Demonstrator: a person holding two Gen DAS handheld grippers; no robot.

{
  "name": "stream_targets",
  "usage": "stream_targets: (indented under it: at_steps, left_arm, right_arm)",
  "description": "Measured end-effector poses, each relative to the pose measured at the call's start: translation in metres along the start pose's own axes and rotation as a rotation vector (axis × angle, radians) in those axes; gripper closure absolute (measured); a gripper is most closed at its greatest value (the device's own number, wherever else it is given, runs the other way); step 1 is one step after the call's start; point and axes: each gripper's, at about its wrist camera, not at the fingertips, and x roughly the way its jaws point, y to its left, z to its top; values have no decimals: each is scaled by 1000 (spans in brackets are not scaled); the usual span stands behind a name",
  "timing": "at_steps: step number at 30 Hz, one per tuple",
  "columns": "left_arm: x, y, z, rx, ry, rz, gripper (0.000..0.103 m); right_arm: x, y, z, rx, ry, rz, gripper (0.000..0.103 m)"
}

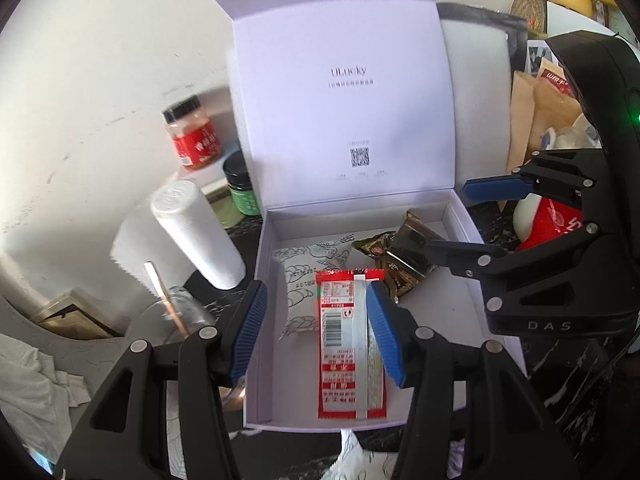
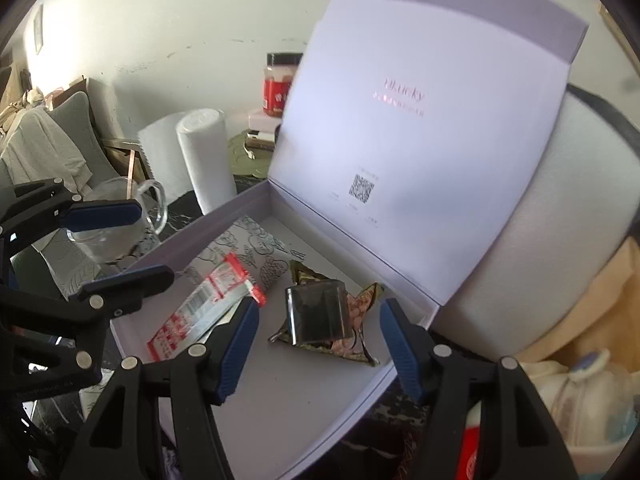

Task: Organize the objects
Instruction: 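Lower the red packet into the box with left tool while right tool drops the black case, then withdraw both tools from the box and move toward the tissue pack and pouch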

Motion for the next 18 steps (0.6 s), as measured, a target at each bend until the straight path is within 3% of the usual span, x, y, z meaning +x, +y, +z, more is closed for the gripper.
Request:
stream_targets:
  at_steps: [8,18]
  left_arm:
    - [-49,-6,-9,-2,-36,21,53]
    - [-100,-15,-29,-25,-67,61,43]
  right_arm:
    - [-38,13,-4,-11,-38,-6,39]
    - [-86,29,-23,-28,-76,-12,39]
